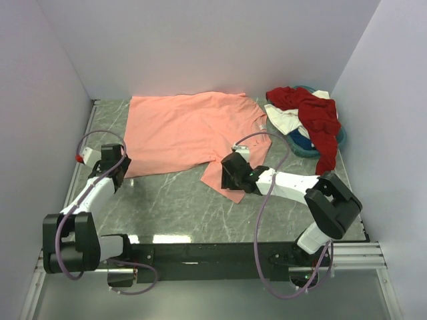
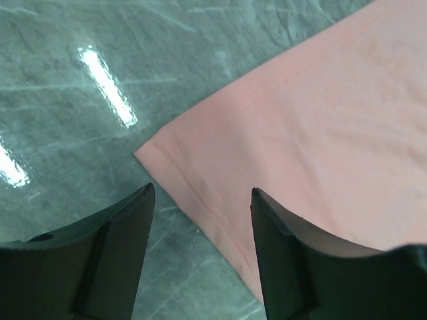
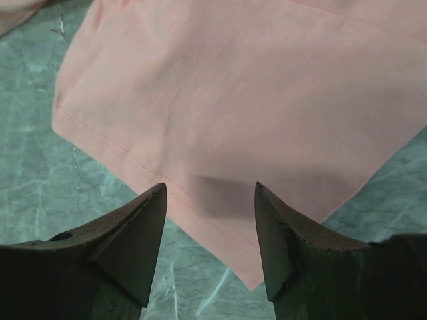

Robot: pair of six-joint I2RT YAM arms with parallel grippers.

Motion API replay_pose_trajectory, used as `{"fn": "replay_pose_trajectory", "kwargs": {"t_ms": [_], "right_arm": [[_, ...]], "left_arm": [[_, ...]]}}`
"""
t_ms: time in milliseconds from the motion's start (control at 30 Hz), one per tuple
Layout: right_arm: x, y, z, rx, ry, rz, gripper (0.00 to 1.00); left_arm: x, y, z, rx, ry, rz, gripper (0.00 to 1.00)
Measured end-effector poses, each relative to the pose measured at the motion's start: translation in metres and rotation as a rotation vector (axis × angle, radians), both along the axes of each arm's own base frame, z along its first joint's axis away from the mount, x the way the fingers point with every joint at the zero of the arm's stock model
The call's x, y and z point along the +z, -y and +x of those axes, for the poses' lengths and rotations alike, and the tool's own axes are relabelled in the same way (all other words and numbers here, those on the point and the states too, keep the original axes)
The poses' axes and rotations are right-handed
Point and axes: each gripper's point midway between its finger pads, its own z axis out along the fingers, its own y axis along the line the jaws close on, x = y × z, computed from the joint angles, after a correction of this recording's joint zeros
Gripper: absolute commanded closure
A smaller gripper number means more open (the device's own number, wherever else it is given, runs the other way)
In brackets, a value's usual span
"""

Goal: Fold and stack the t-shirts
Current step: Flatten the tshirt out

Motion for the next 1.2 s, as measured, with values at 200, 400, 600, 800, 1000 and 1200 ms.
{"fn": "replay_pose_trajectory", "kwargs": {"t_ms": [200, 400, 600, 800, 1000, 1200], "right_arm": [[-0.012, 0.004, -0.008, 0.002, -0.006, -0.078, 0.38], [-0.023, 0.005, -0.015, 0.017, -0.018, -0.113, 0.73], [-0.024, 0.014, -0.021, 0.005, 0.003, -0.106, 0.93], [-0.022, 0.039, -0.050, 0.007, -0.037, -0.109, 0.94], [0.000, 0.051, -0.058, -0.013, -0.018, -0.061, 0.87], [0.021, 0.067, -0.051, -0.073, 0.009, 0.027, 0.58]], "left_arm": [[-0.010, -0.014, 0.004, 0.048, -0.041, 0.005, 0.35], [-0.019, -0.017, 0.005, 0.058, -0.071, 0.001, 0.36], [-0.022, -0.017, 0.005, 0.062, -0.077, -0.005, 0.37], [-0.023, -0.016, 0.005, 0.066, -0.077, -0.008, 0.39], [-0.029, -0.016, 0.003, 0.067, -0.098, -0.010, 0.42], [-0.035, -0.016, 0.002, 0.068, -0.116, -0.011, 0.44]]}}
